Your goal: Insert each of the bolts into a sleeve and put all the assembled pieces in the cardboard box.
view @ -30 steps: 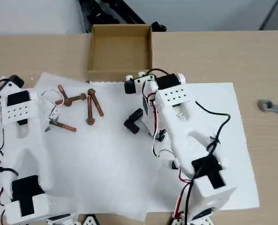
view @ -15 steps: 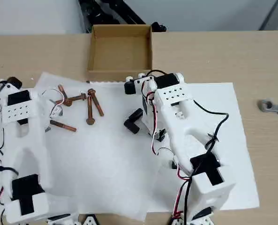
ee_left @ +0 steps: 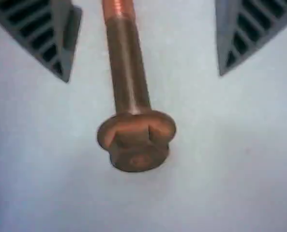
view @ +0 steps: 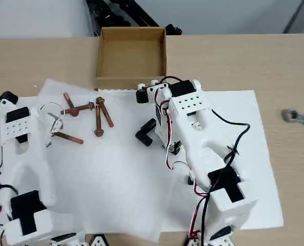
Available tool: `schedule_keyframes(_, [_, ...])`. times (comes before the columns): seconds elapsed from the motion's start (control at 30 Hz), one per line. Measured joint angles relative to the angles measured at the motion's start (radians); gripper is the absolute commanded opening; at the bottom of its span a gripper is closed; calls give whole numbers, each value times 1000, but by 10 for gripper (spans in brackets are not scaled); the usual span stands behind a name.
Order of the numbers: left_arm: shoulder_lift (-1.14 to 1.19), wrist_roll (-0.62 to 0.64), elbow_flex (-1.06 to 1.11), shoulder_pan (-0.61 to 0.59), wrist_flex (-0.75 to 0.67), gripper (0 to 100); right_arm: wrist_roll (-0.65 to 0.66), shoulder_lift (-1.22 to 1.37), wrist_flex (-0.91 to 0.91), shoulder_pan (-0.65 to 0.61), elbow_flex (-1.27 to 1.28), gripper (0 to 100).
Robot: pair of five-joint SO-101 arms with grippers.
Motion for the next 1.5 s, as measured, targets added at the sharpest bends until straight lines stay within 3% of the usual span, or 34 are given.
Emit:
schedule_keyframes(0.6, [5, 0, 100, 49, -144, 187, 0, 0, 0, 0, 0, 5])
schedule_keyframes(0.8, [143, 0, 57, 52, -150, 187, 0, 0, 0, 0, 0, 5])
schedule_keyframes(0.97, [313, 2, -153, 44, 18, 175, 0, 0, 0, 0, 0, 5])
schedule_keyframes(1.13, [443, 0, -336, 44, 153, 0, 0, 0, 2, 0, 8, 5])
schedule_keyframes(1.5, [486, -74, -405, 54, 164, 6, 0, 0, 2, 0, 8, 5])
